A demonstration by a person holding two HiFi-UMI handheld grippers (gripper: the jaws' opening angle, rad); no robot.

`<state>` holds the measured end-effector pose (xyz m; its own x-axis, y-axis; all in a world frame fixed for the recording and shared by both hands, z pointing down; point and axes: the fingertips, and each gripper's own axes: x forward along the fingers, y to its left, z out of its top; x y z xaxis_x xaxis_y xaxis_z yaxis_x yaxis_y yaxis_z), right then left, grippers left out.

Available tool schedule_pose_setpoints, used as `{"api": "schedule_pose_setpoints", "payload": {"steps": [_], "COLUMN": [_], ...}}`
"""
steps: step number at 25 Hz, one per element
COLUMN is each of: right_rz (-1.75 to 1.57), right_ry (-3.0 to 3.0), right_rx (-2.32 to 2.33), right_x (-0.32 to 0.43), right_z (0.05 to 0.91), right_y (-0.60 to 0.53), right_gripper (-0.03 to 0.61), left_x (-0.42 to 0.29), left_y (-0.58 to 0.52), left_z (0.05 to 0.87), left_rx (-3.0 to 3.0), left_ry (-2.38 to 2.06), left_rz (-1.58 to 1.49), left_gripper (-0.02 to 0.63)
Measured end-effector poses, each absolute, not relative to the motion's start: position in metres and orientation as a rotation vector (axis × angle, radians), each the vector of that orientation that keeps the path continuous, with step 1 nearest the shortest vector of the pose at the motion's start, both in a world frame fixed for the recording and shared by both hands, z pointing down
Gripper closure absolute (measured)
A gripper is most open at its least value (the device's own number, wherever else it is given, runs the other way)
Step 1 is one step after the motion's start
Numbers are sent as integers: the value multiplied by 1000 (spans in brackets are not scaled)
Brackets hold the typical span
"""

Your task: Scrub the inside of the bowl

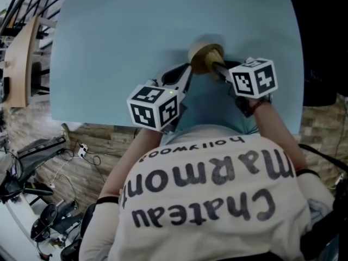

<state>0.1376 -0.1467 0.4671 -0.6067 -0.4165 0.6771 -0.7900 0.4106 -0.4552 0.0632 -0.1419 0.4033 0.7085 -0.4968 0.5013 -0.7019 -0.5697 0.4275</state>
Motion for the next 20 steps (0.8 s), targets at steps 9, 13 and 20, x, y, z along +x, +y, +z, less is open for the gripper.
{"api": "schedule_pose_setpoints", "payload": {"steps": [9,13,20], "right_rz": [1035,1033,986], "right_ry": [-2246,-2261,-2253], "right_rx": [1118,1196,1310], "right_x": [152,156,174], "right_z": [456,448,438], "right_y": [-149,-154,-143], "right_gripper": [515,515,515], "left_x": [52,43,30], "left_y": [-139,-142,-136], "left_z": [412,414,424], "left_rx": [2222,2159,2022], "left_ry": [-930,-937,-967], "left_rz": [383,320,190], "left_gripper": [606,606,606]}}
